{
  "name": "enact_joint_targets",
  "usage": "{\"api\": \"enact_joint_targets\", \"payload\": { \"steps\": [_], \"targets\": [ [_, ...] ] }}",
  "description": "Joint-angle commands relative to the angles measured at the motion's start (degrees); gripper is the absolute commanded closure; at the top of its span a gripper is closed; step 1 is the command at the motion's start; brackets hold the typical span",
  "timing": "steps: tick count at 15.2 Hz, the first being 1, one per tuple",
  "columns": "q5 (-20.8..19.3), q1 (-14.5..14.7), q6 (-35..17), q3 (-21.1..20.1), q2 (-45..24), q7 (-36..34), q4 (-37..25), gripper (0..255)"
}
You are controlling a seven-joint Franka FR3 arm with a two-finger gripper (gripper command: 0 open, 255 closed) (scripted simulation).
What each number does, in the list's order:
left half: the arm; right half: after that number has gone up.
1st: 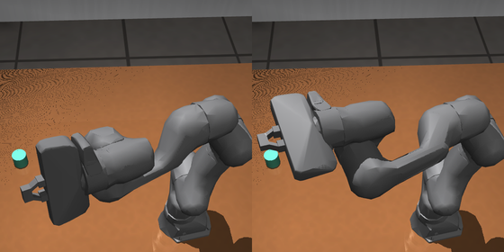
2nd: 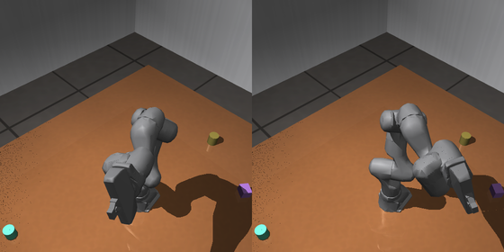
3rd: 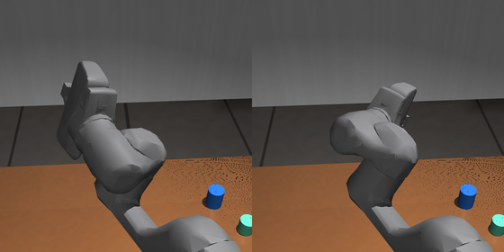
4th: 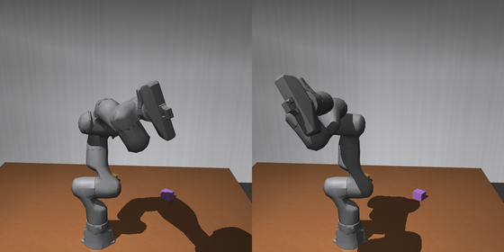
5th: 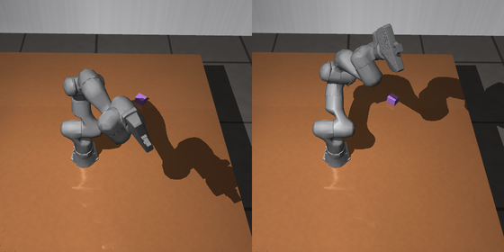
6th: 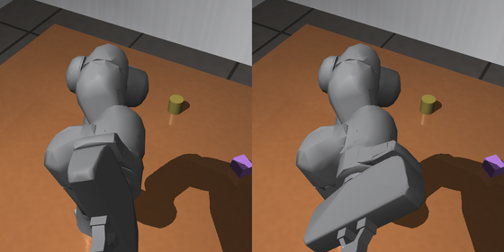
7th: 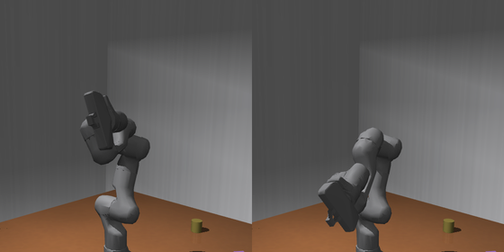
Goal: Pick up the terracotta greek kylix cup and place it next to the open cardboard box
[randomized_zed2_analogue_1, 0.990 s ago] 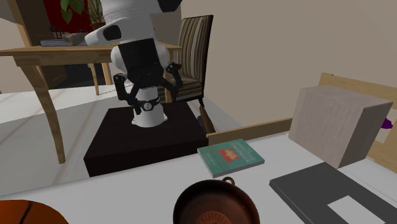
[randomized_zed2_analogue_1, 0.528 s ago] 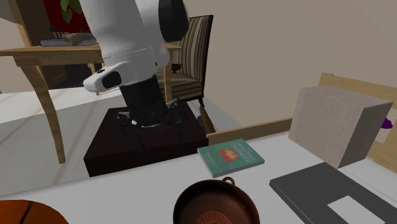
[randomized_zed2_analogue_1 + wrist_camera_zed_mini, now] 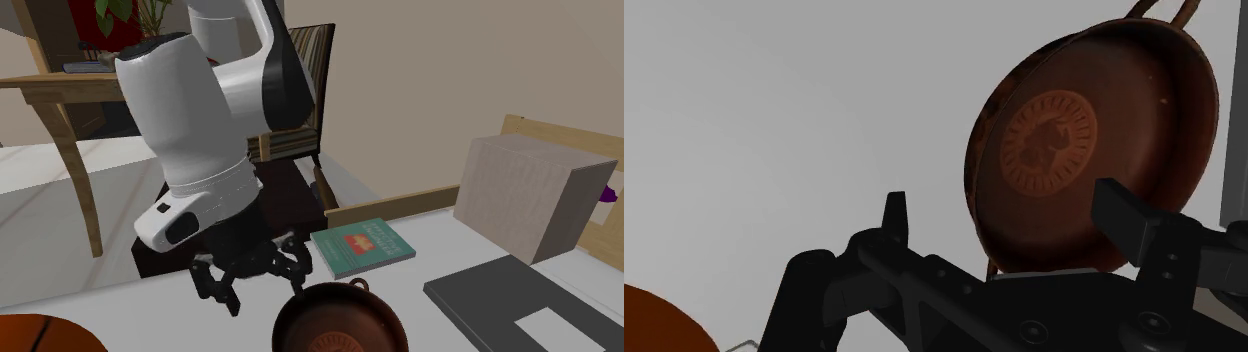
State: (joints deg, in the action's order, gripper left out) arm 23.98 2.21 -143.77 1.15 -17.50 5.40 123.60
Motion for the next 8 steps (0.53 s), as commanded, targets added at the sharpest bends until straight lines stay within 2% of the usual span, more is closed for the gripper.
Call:
{"api": "enact_joint_targets", "payload": {
  "steps": [1, 2, 8],
  "targets": [
    [1.35, -0.35, -1.36, -0.59, -4.33, 1.01, -3.03, 0],
    [1.86, -0.58, -1.82, -0.88, -6.60, 1.40, -4.89, 0],
    [3.01, -0.56, -4.49, -1.79, -10.37, 2.20, -6.09, 0]
  ]
}}
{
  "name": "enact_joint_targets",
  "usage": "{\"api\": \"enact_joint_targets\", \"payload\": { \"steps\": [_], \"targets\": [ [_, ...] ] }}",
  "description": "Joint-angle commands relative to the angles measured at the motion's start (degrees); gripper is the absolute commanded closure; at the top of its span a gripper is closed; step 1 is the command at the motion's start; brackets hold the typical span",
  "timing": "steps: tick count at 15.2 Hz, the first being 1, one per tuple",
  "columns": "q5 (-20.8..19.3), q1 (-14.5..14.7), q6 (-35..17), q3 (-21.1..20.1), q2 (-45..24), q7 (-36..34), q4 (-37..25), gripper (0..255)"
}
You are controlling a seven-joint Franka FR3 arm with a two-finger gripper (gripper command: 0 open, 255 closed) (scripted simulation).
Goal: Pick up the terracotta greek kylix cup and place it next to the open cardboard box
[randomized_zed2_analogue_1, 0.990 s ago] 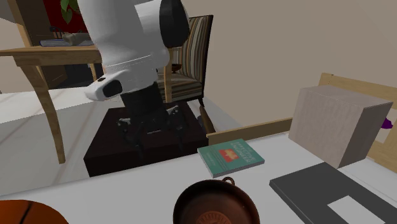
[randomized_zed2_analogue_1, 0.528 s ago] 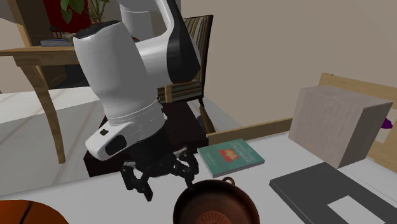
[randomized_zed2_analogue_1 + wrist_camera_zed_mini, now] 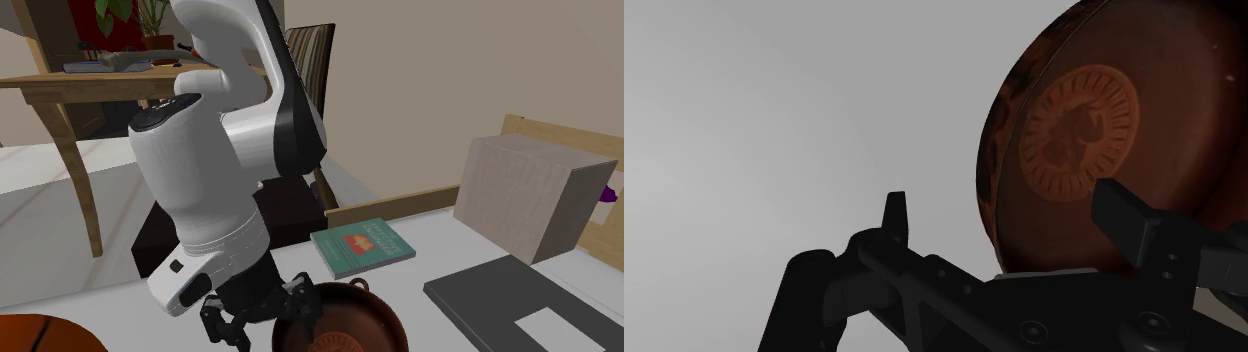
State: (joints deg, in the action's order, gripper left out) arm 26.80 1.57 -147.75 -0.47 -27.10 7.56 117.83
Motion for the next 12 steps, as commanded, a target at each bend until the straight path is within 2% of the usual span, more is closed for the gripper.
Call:
{"api": "enact_joint_targets", "payload": {
  "steps": [1, 10, 11, 12],
  "targets": [
    [0.39, 0.10, -1.01, -0.34, -1.46, 0.18, -0.54, 0],
    [0.70, 0.12, -1.78, -0.61, -2.54, 0.40, -0.88, 0],
    [0.70, 0.12, -1.78, -0.61, -2.54, 0.40, -0.88, 255],
    [0.70, 0.12, -1.78, -0.61, -2.54, 0.40, -0.88, 255]
  ]
}}
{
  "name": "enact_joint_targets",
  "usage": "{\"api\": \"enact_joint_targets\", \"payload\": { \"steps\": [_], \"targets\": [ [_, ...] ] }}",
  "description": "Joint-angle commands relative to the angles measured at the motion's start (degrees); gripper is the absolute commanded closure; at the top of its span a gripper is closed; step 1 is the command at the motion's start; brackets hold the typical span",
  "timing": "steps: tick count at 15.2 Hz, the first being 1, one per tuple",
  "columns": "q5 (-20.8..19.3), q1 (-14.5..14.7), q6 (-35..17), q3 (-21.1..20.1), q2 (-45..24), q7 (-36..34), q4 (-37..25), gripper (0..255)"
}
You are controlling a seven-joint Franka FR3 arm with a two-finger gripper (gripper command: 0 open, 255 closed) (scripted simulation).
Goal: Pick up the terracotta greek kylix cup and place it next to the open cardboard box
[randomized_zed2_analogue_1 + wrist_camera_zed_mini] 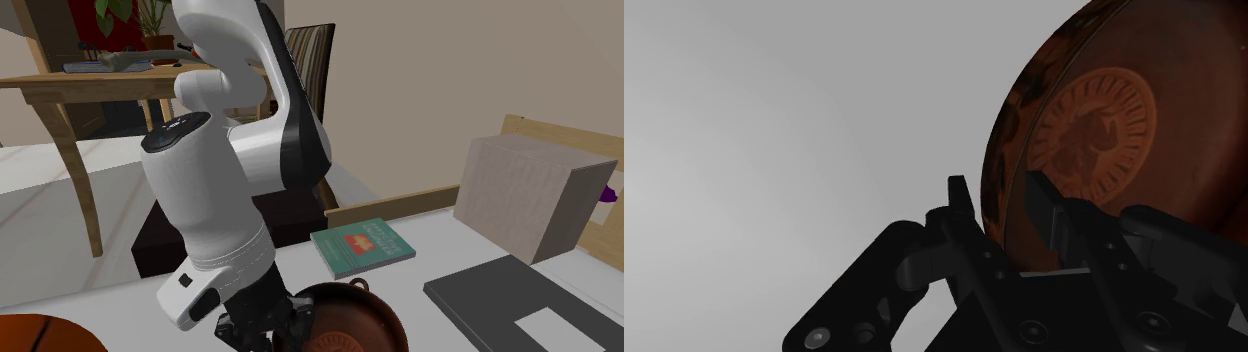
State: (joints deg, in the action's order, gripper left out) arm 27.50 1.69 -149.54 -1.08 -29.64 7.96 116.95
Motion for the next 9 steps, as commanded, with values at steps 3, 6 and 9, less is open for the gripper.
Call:
{"api": "enact_joint_targets", "payload": {
  "steps": [3, 6, 9],
  "targets": [
    [0.01, 0.00, -0.02, -0.01, -0.01, 0.01, 0.01, 255],
    [0.03, 0.00, -0.07, -0.02, -0.01, 0.03, 0.05, 255],
    [-0.23, 0.11, 0.50, 0.17, 0.65, -0.30, 0.13, 255]
  ]
}}
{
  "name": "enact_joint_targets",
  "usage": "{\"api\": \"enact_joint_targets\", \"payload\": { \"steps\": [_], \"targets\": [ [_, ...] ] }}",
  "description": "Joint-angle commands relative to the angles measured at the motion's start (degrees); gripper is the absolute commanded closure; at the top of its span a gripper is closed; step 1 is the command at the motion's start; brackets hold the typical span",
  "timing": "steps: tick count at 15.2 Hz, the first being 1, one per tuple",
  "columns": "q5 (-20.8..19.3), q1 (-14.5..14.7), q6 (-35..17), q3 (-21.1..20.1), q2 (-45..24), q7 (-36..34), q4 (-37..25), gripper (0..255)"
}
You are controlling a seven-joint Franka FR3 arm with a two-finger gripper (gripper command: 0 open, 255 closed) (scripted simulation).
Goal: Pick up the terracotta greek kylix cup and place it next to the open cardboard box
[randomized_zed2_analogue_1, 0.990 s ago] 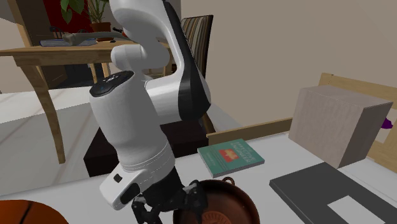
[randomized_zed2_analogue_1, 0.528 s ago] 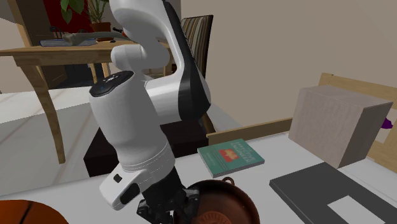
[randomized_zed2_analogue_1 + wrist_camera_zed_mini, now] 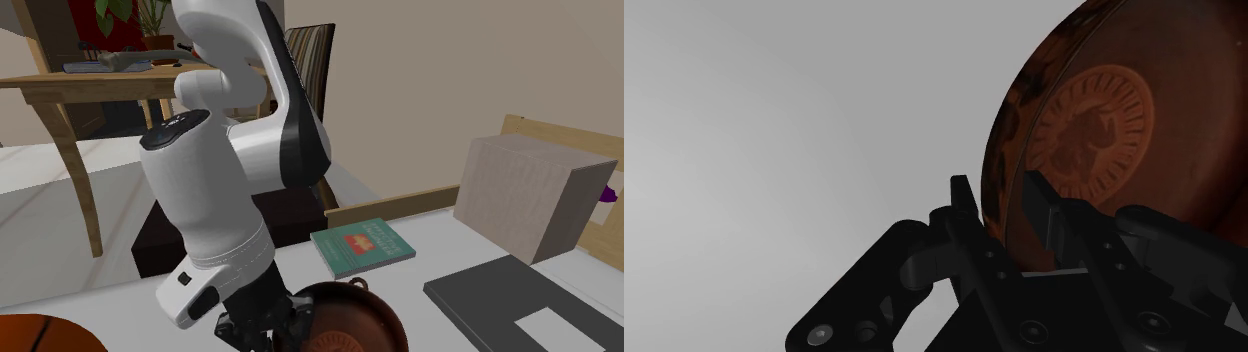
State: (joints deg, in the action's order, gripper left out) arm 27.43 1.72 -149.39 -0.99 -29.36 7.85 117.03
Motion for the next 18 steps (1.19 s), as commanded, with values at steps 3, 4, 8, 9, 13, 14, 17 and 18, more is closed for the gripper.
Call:
{"api": "enact_joint_targets", "payload": {
  "steps": [3, 4, 8, 9, 13, 14, 17, 18],
  "targets": [
    [-0.90, 0.39, 1.91, 0.58, 2.28, -1.10, 0.37, 255],
    [-1.15, 0.49, 2.44, 0.74, 2.91, -1.41, 0.45, 255],
    [-2.17, 0.83, 4.60, 1.33, 5.36, -2.65, 0.64, 255],
    [-2.43, 0.91, 5.15, 1.47, 5.95, -2.96, 0.66, 255],
    [-3.46, 1.19, 7.41, 1.99, 8.25, -4.18, 0.61, 255],
    [-3.72, 1.25, 7.98, 2.10, 8.80, -4.48, 0.56, 255],
    [-4.48, 1.40, 9.73, 2.43, 10.42, -5.38, 0.35, 255],
    [-4.73, 1.45, 10.32, 2.53, 10.94, -5.68, 0.25, 255]
  ]
}}
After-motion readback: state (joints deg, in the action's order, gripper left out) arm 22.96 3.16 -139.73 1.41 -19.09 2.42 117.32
